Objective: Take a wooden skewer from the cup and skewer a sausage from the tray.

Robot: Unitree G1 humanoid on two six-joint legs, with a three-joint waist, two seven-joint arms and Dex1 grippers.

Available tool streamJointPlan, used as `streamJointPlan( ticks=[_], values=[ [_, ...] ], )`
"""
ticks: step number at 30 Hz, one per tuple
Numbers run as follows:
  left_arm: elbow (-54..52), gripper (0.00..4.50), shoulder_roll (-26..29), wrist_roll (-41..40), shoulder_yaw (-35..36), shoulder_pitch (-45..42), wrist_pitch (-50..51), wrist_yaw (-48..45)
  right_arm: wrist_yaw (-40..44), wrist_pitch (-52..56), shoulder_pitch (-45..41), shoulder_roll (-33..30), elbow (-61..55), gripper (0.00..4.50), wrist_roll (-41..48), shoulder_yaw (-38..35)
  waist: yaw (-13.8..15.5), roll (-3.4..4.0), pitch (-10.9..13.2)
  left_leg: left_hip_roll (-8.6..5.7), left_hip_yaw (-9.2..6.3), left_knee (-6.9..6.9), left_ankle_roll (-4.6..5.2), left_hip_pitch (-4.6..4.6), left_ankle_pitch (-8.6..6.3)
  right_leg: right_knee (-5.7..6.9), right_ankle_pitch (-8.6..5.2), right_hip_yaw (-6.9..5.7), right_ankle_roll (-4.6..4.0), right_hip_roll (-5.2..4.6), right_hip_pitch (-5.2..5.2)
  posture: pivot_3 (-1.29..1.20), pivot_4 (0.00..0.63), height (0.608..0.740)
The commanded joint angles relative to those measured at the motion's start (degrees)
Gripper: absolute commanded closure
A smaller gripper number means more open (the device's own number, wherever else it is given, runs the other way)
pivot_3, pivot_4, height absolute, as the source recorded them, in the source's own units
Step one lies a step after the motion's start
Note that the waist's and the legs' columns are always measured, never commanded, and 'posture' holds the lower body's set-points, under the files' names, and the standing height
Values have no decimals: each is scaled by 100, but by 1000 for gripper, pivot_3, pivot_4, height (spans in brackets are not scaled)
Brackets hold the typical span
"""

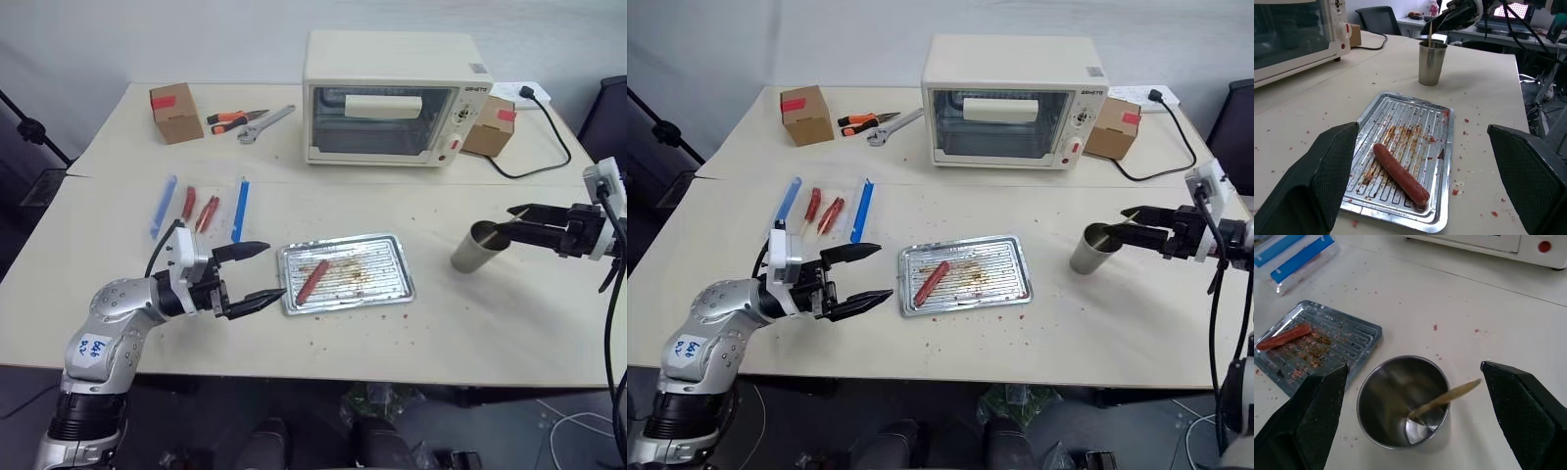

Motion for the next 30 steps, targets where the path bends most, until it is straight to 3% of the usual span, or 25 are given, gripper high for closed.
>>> streamJointPlan(
  ticks=[1,14,18,25,30],
  values=[
    [-239,0,41,-86,166,63,-42,53,212,-178,-210,28,192,401,-150,-103,4,0,0,0,-1,0,0,0,0,0,0,-1,0,1,1,0,150,740],
    [43,0,-70,44,44,-168,-241,5,287,-419,-194,9,272,4459,-294,-373,1,1,0,-1,-1,7,0,-11,0,2,0,-4,0,1,-7,0,150,740],
    [143,0,-83,18,-9,-237,-249,-94,400,-108,-391,-230,21,4459,-144,-625,2,1,-1,-1,-1,11,0,-17,0,4,1,-9,1,1,-10,0,150,740],
    [249,0,-91,-73,55,-295,-237,-181,997,2159,-1090,-900,-909,4459,593,-574,0,28,10,0,-6,18,0,-39,0,7,1,-5,1,1,-31,0,150,740],
    [99,0,-366,-116,-54,-281,-385,-165,746,3631,-1036,-582,-1930,4459,1675,-904,11,26,12,0,-7,17,0,-39,-1,6,1,-4,1,1,-29,0,150,740]
  ],
)
